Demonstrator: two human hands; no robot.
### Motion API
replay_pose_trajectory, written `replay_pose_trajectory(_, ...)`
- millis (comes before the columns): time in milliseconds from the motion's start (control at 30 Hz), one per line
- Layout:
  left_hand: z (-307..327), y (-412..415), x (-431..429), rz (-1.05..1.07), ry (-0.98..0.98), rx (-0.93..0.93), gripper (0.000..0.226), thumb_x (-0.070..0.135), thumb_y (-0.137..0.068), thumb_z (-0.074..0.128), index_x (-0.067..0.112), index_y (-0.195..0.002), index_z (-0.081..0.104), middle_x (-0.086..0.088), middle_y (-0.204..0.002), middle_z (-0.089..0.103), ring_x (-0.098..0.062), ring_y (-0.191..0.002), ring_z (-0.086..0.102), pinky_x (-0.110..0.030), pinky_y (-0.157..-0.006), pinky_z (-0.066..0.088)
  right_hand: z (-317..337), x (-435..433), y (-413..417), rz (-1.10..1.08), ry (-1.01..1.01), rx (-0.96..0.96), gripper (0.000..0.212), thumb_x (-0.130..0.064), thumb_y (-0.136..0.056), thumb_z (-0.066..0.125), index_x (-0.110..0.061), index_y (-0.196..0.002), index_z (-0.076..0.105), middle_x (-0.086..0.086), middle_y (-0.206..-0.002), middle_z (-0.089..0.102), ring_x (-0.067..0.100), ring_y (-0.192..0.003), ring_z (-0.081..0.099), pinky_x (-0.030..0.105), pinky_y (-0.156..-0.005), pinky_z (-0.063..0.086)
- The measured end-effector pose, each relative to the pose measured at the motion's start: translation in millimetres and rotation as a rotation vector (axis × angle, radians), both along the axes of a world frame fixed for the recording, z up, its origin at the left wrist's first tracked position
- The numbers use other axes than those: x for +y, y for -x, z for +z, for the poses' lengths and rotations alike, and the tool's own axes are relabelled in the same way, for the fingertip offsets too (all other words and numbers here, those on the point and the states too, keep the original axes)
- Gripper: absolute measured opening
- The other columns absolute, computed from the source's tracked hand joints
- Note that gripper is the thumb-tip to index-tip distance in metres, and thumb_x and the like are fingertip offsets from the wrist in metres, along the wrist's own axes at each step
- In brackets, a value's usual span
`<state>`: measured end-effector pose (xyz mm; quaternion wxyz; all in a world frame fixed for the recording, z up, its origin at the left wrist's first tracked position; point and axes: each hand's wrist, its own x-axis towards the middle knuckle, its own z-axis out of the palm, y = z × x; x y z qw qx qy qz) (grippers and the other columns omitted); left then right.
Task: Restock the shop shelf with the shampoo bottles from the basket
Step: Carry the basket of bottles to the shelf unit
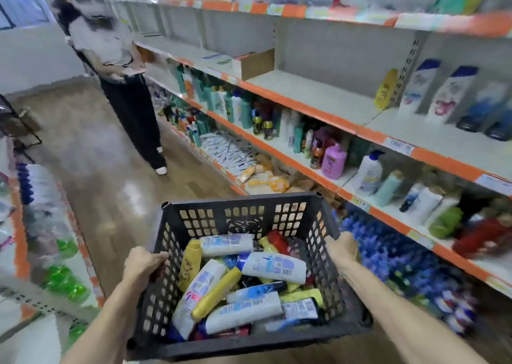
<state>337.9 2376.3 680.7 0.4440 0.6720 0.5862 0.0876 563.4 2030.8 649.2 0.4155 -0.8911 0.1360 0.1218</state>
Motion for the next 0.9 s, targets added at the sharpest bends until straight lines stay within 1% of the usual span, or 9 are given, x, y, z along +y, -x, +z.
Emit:
replay_pose_trajectory(100,-2.7,-60.7,16.9,-0.16,-0.006,0.024,0.026,0.017,-0.071,0.081,-0.005,-0.065,0.069,-0.016,-0.053,0.065,-0.023,-0.042,0.057,-0.028,-0.045,0.047,-8.2,-13.7,-7.6,-0.152,0.038,0.026,0.022,-0.018,-0.09,0.061,-0.009,-0.071,0.055,0.012,-0.07,0.055,0.03,-0.07,0.056,0.032,-0.058,0.039)
replay_pose_trajectory(167,-7.3,-101.6,19.3,-0.252,0.006,0.015,0.025,0.014,-0.073,0.08,-0.006,-0.064,0.067,-0.015,-0.05,0.063,-0.023,-0.042,0.056,-0.026,-0.045,0.046,-15.7,-23.6,-15.0,-0.249,0.043,0.034,0.022,-0.022,-0.09,0.063,-0.008,-0.075,0.056,0.016,-0.077,0.06,0.035,-0.079,0.065,0.036,-0.065,0.046)
replay_pose_trajectory(233,-17.3,-140.9,18.9,-0.336,0.034,0.013,0.025,0.013,-0.073,0.079,-0.008,-0.067,0.068,-0.016,-0.052,0.062,-0.024,-0.043,0.056,-0.028,-0.046,0.045,-18.7,-36.1,-24.8,-0.328,0.066,0.034,0.022,-0.02,-0.092,0.062,-0.004,-0.077,0.058,0.018,-0.081,0.064,0.037,-0.087,0.068,0.034,-0.065,0.043)
replay_pose_trajectory(400,-37.2,-222.5,-3.4,-0.517,0.09,0.027,0.024,0.011,-0.071,0.08,-0.01,-0.064,0.069,-0.019,-0.055,0.064,-0.025,-0.047,0.058,-0.033,-0.055,0.049,-11.2,-72.3,-44.7,-0.49,0.094,0.044,0.024,-0.017,-0.095,0.061,0.006,-0.097,0.066,0.023,-0.098,0.068,0.034,-0.089,0.065,0.032,-0.068,0.042)
replay_pose_trajectory(500,-38.1,-274.2,-20.5,-0.662,0.071,0.038,0.022,0.012,-0.071,0.08,-0.006,-0.067,0.067,-0.019,-0.066,0.065,-0.025,-0.057,0.06,-0.028,-0.056,0.046,-12.0,-94.9,-46.1,-0.582,0.162,0.052,0.033,-0.028,-0.094,0.058,-0.001,-0.11,0.067,0.022,-0.111,0.069,0.037,-0.1,0.067,0.039,-0.08,0.054)
replay_pose_trajectory(567,-41.4,-303.2,-29.7,-0.745,0.087,0.042,0.023,0.012,-0.067,0.081,-0.006,-0.069,0.068,-0.021,-0.071,0.068,-0.028,-0.063,0.064,-0.034,-0.062,0.053,-6.8,-105.2,-38.9,-0.659,0.196,0.058,0.034,-0.029,-0.095,0.057,-0.003,-0.116,0.065,0.021,-0.117,0.067,0.038,-0.106,0.065,0.038,-0.082,0.052)
replay_pose_trajectory(633,-42.3,-325.9,-38.2,-0.823,0.082,0.052,0.022,0.014,-0.067,0.082,-0.004,-0.067,0.069,-0.022,-0.072,0.069,-0.031,-0.066,0.067,-0.038,-0.066,0.055,-0.6,-112.6,-30.1,-0.748,0.21,0.054,0.032,-0.029,-0.096,0.058,-0.004,-0.116,0.065,0.021,-0.115,0.068,0.038,-0.106,0.065,0.039,-0.083,0.051)
replay_pose_trajectory(767,-46.2,-367.1,-50.1,-0.981,0.08,0.045,0.028,0.012,-0.076,0.076,0.0,-0.053,0.064,-0.02,-0.057,0.063,-0.027,-0.054,0.061,-0.034,-0.059,0.05,5.8,-114.5,-10.3,-0.877,0.218,0.068,0.032,-0.031,-0.096,0.06,-0.004,-0.112,0.064,0.02,-0.111,0.069,0.038,-0.101,0.066,0.043,-0.083,0.055)
replay_pose_trajectory(900,-56.2,-394.2,-52.1,-1.094,0.078,0.076,0.025,0.014,-0.075,0.078,-0.004,-0.061,0.067,-0.021,-0.058,0.065,-0.028,-0.053,0.062,-0.042,-0.056,0.054,4.6,-107.6,15.6,-0.984,0.235,0.089,0.033,-0.031,-0.097,0.059,-0.002,-0.111,0.063,0.019,-0.107,0.069,0.037,-0.095,0.067,0.045,-0.08,0.057)
